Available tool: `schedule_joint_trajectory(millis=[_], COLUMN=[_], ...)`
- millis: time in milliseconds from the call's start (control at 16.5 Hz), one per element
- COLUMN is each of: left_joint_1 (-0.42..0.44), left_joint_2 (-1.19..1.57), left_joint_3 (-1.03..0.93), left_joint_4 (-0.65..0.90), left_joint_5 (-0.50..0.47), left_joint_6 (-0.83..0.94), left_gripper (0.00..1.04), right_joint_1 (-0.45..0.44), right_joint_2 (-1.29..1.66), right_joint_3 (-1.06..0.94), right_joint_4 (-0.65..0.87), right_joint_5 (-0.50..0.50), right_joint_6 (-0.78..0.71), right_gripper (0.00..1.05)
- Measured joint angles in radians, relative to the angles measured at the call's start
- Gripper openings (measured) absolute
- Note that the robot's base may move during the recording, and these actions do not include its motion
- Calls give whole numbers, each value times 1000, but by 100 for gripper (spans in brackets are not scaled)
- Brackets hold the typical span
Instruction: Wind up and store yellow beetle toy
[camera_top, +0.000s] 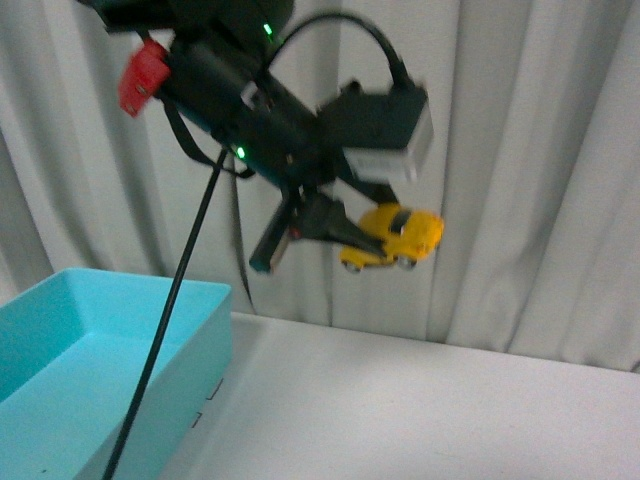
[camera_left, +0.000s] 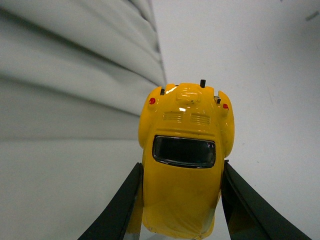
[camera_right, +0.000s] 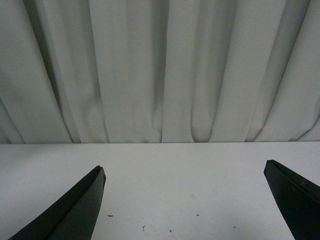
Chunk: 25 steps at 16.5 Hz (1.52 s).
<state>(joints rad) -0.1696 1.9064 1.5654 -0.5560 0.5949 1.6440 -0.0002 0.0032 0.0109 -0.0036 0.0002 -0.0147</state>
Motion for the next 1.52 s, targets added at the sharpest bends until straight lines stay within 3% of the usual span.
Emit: schedule_joint_trajectory(millis=[122,243,486,1033,1155,1519], left_joint_1=[147,296,469,600,606,511], left_joint_2=[-91,-103,-79,62,109,148], left_joint_3=[-12,-58,-171,-264,-270,-302], left_joint_4=[-28,10,67,58,75,103], left_joint_5=[123,93,-127,-516,-558,-511], left_joint_6=[-143,-312,-519,-839,-893,-1038], left_gripper=[38,38,38,38,38,38], right_joint_1=[0,0,0,0,0,0], right_joint_2=[0,0,0,0,0,0], right_joint_3=[0,0,0,0,0,0], right_joint_4=[0,0,0,0,0,0], right_joint_5=[0,0,0,0,0,0], right_joint_6=[0,0,0,0,0,0], right_gripper=[98,98,98,98,98,98])
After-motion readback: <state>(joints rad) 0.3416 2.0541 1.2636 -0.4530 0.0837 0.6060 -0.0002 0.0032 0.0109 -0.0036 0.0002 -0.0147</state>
